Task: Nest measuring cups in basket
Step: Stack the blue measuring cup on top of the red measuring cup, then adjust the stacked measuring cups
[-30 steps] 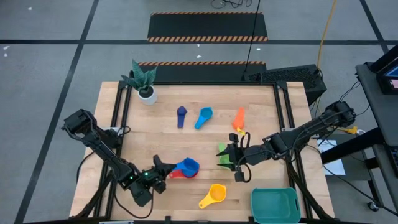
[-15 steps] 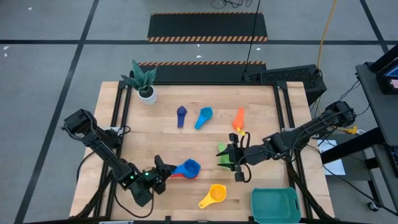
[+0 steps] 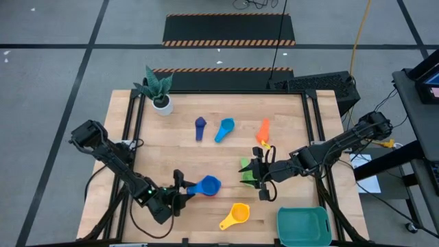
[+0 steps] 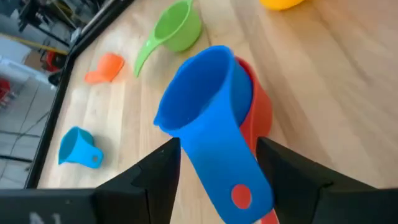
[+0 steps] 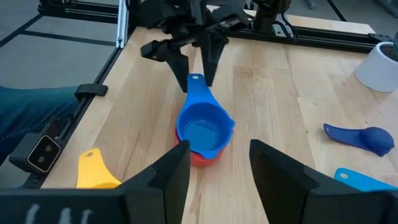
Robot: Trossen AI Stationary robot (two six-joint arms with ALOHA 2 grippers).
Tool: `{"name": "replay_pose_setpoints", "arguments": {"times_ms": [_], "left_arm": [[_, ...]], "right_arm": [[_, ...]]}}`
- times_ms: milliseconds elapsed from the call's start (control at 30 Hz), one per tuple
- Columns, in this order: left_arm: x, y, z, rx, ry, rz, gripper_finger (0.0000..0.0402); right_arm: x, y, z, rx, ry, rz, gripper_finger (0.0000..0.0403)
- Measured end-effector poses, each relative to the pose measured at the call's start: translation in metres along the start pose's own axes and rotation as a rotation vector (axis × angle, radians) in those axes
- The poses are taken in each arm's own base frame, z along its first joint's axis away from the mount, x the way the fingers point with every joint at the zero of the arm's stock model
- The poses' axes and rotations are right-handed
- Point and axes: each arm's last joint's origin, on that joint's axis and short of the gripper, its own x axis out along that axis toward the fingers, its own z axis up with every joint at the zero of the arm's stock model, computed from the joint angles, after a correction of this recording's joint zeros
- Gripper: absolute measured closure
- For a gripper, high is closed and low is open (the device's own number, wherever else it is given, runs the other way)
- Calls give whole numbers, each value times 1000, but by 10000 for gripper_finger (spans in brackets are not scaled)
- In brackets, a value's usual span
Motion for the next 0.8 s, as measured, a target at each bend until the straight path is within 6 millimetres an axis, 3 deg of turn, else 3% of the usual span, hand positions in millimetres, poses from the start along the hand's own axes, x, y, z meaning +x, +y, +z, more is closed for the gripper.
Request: {"name": "replay_pose_setpoints", "arguments": {"times_ms": [200,533,800], "left_arm": [[4,6,-5,-85,54,8,188],[-13,31,0,-368,65,-10,188],[-14,31,1,-514,73,-52,188]], "right_arm": [[0,0,0,2,0,1,243],[7,-1,-17,-3,-9,1,243],[8,-2,-15,4,-27,-2,243]]}}
